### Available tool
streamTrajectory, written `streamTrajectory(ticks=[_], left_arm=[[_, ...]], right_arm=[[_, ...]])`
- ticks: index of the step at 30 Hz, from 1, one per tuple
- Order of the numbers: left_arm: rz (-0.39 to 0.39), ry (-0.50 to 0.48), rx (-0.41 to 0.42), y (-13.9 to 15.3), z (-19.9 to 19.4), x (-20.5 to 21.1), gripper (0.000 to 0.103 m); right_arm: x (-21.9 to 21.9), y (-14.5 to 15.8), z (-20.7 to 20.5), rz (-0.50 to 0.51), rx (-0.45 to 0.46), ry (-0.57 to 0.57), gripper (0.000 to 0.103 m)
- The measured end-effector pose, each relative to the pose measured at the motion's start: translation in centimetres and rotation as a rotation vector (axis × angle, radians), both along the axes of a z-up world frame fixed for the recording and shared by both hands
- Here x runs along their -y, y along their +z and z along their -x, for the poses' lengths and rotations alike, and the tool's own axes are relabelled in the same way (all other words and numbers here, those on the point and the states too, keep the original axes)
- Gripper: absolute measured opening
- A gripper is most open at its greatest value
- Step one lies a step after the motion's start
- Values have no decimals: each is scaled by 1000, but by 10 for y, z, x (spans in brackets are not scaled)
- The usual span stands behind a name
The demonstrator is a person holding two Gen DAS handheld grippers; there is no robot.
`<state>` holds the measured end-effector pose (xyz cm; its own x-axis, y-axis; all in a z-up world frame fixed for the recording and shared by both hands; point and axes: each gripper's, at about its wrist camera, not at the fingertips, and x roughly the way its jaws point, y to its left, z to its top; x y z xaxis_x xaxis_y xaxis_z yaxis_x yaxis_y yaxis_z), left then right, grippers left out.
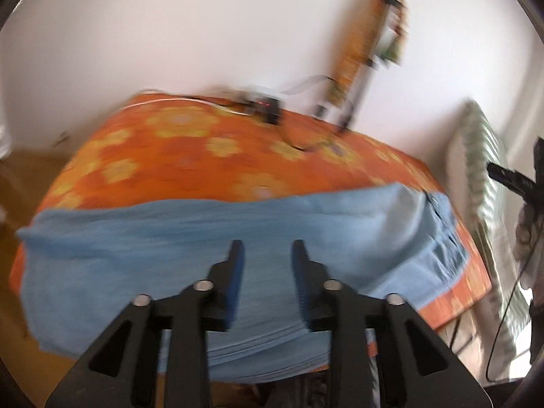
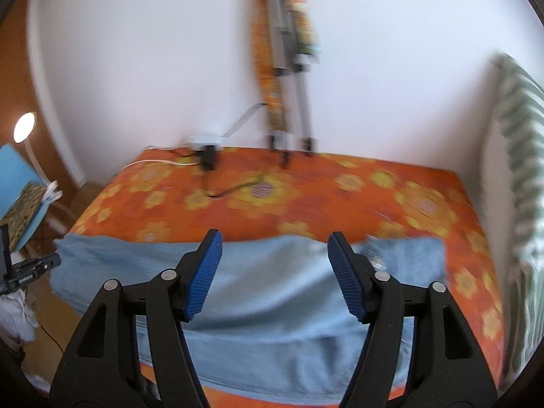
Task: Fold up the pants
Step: 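Move both grippers to the waistband and side seam of the folded jeans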
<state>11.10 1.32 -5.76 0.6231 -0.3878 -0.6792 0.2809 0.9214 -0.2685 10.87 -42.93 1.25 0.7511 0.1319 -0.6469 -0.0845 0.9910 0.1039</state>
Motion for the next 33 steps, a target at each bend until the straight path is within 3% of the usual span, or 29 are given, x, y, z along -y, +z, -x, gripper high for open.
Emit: streamTrajectory(ticks=[4,9,15,19,23,33], left_arm=[[-3,-157,-16,-2,-10,54,41],[-81,-299,-23,-13,-14,118,41],[-180,-442,-44,-33,-10,174,41],[-244,-496,-34,-41,-6,192,41],[-314,-537,-38,-52,-6,210,41],[-417,-600,-44,-73,-12,242,41]], right_arm=[[61,-14,16,-25,-36,-129,69],[120,-42,20,-73,-103,-257,69],[192,-100,5,-173,-222,-421,69],[233,-142,-9,-311,-299,-506,69],[250,-171,-21,-423,-345,-525,68],[254,-201,-47,-493,-373,-534,61]])
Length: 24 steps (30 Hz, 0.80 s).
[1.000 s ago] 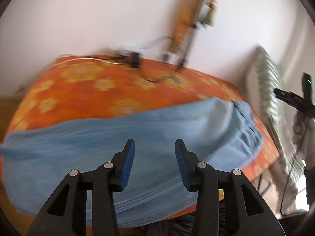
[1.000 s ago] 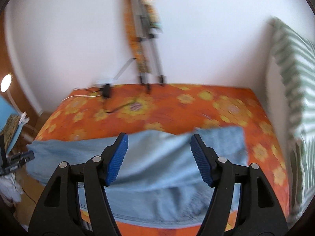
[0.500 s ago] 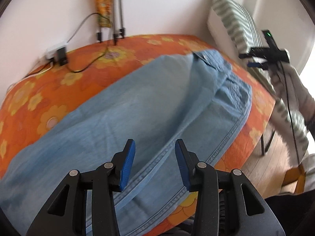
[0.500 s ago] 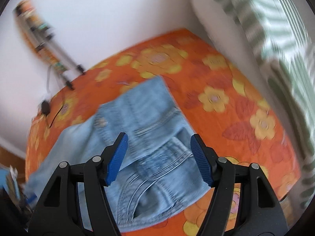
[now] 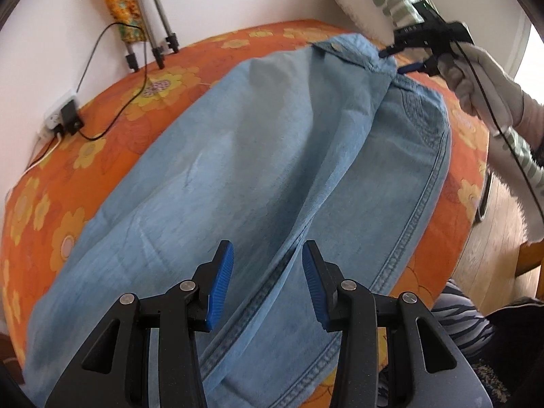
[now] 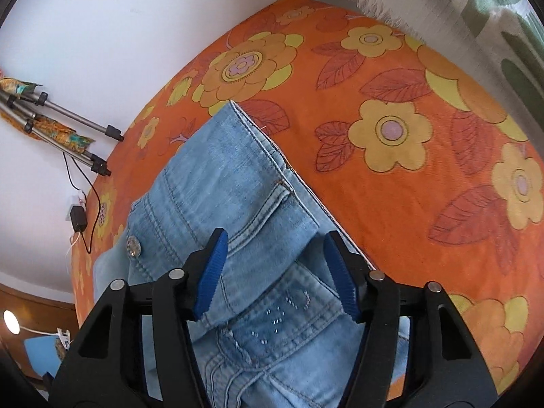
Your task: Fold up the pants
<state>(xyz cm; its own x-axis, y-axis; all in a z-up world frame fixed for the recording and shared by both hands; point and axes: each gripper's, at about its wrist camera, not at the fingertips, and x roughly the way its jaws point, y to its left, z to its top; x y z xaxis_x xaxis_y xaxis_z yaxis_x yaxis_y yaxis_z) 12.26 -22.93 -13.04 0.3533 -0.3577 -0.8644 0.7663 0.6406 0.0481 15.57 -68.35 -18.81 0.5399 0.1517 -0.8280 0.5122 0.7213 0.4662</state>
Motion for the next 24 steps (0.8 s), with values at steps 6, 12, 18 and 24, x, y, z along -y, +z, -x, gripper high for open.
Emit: streamTrajectory(ticks=[6,12,18,24], left_arm=[[-22,-19,1,-7,-1,7,34],[-18,-36,14,-9,3,6,4],[14,-9,94,11,6,-1,3],[84,47,225,56,7,-21,3]], right_arm=[[-5,-5,-8,-24,0,11,23],[-9,7,-7,-19,44,17,9],[-16,41,0,25,107,35,8],[-30,95,10,68,186,74,8]])
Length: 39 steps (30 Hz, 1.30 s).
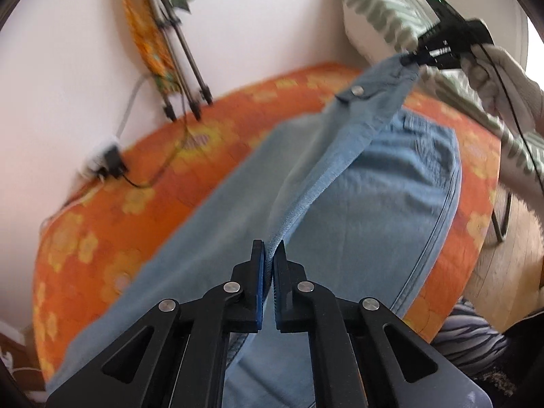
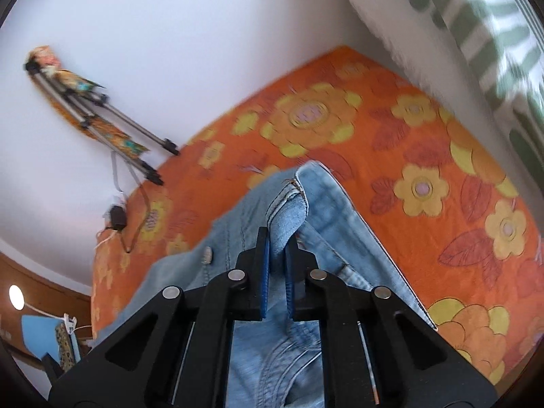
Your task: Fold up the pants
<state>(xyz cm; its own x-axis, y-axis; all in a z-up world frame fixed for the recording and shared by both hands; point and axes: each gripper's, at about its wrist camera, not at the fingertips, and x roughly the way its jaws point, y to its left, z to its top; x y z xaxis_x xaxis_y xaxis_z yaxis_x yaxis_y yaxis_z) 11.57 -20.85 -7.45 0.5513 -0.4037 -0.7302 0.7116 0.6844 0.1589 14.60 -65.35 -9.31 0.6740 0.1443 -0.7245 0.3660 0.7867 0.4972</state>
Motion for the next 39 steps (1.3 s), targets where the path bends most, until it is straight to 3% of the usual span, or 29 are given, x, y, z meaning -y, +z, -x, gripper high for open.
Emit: streamTrajectory(ticks=[3,6,11,16,23,32,34,36,39], left_arm=[[29,-22,-2,10,13,-7,3],[7,-71,-40,-3,38,-8,3],[-89,-155,-129,-49,67,2,3],[-81,-139,-168,-58,63,6,3],[-70,-138,-167,-61,68,4,3],[-55,-143,-212,-65,77,-2,7],[-28,-122,-244,-64,79,-10,9],[5,-77,-266,-60,81,-24,13],[64,9,-280,-54,82,-53,17]], right_arm=[[-5,18,16,23,24,9,8],[-9,20,48,40,27,10,8],[-8,-28,88,54,-76,-5,8],[5,-66,93,17,-136,-38,7],[5,-63,96,45,-128,-22,7],[1,-90,91,106,-229,-24,8],[0,-86,89,125,-238,-28,10],[3,-79,90,151,-250,-50,26],[5,-64,96,205,-241,-77,32]])
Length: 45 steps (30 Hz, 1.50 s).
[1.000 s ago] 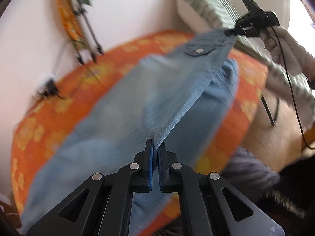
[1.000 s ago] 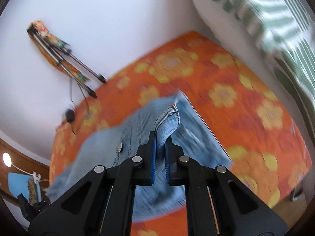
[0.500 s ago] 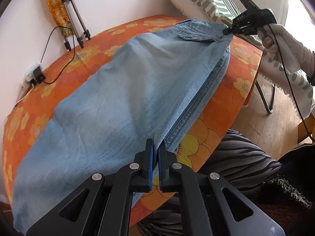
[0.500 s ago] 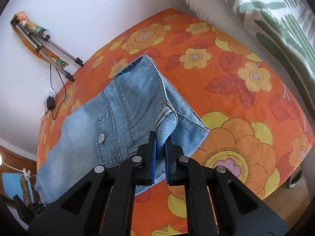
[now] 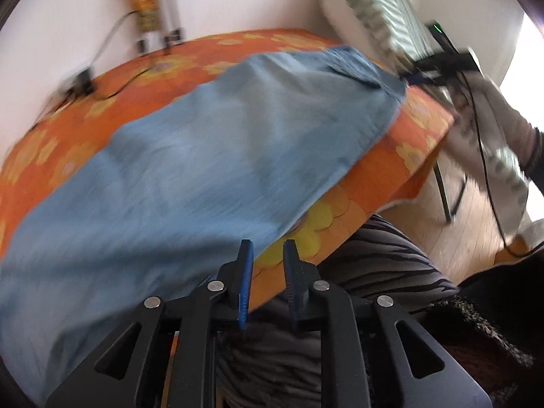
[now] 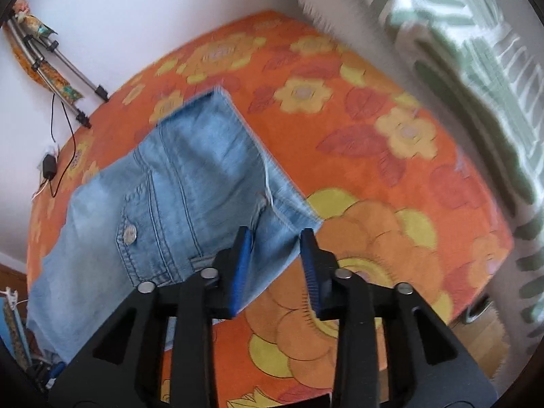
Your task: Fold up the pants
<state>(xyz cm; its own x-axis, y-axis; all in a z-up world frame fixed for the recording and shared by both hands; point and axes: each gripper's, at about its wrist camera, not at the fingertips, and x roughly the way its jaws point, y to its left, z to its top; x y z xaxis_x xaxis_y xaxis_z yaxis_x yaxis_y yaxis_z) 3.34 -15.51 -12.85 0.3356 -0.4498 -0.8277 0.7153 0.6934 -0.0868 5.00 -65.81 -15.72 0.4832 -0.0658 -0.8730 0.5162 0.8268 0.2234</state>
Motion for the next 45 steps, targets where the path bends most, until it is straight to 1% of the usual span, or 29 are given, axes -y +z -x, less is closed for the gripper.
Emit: streamTrajectory(ticks=[3,6,7,8,9,10,11,13,14,16,19,23,25,26,27,29,31,34,36,39,40,41,42,44,45], left_arm=[[37,131,-3,9,-1,-40,17],[63,282,3,18,1,-88,16],[62,327,10,20,2,-104,16],[54,384,25,23,4,-124,17],[50,413,30,23,6,-134,17],[46,459,32,24,7,-151,17],[42,491,34,24,8,-164,17],[25,514,24,21,7,-183,30],[2,533,42,20,7,-192,40],[-12,524,62,20,7,-199,40],[-49,498,85,19,0,-203,40],[-101,430,56,10,-19,-208,41],[-109,417,40,6,-24,-211,41],[-107,408,28,5,-27,-213,41],[-103,396,19,4,-28,-214,41],[-128,367,13,-1,-30,-213,41],[-143,345,3,-5,-32,-212,41],[-161,325,-1,-9,-32,-211,41],[-168,311,-4,-12,-31,-211,41],[-178,296,-11,-14,-31,-210,40],[-177,292,-8,-15,-30,-211,38],[-174,290,-6,-14,-29,-211,29],[-173,289,-5,-14,-29,-212,17],[-164,293,-1,-14,-25,-216,12],[-161,296,1,-14,-23,-218,12]], right_arm=[[-8,21,4,65,30,17,32],[-29,45,0,94,84,101,32],[-39,51,-3,96,101,141,32],[-55,59,-9,86,125,218,32],[-64,62,-12,74,140,267,32],[-85,69,-19,60,161,362,32],[-100,73,-22,59,175,423,32],[-137,81,-29,59,194,562,32],[-159,86,-33,56,202,640,32],[-199,90,-39,26,207,773,32],[-250,89,-44,16,194,917,32],[-329,81,-42,19,165,1136,32],[-365,76,-39,11,153,1232,32],[-390,71,-36,9,143,1302,32],[-402,68,-33,14,136,1339,32],[-443,53,-28,40,108,1441,33],[-476,36,-27,49,68,1513,33],[-520,12,-23,87,27,1589,33],[-539,2,-21,101,20,1623,33],[-557,-8,-21,174,10,1651,33],[-561,-12,-22,195,5,1655,33],[-564,-15,-23,216,-2,1651,33],[-565,-17,-25,226,-9,1647,26],[-566,-17,-26,217,-21,1642,6],[-569,-17,-27,211,-20,1641,6]])
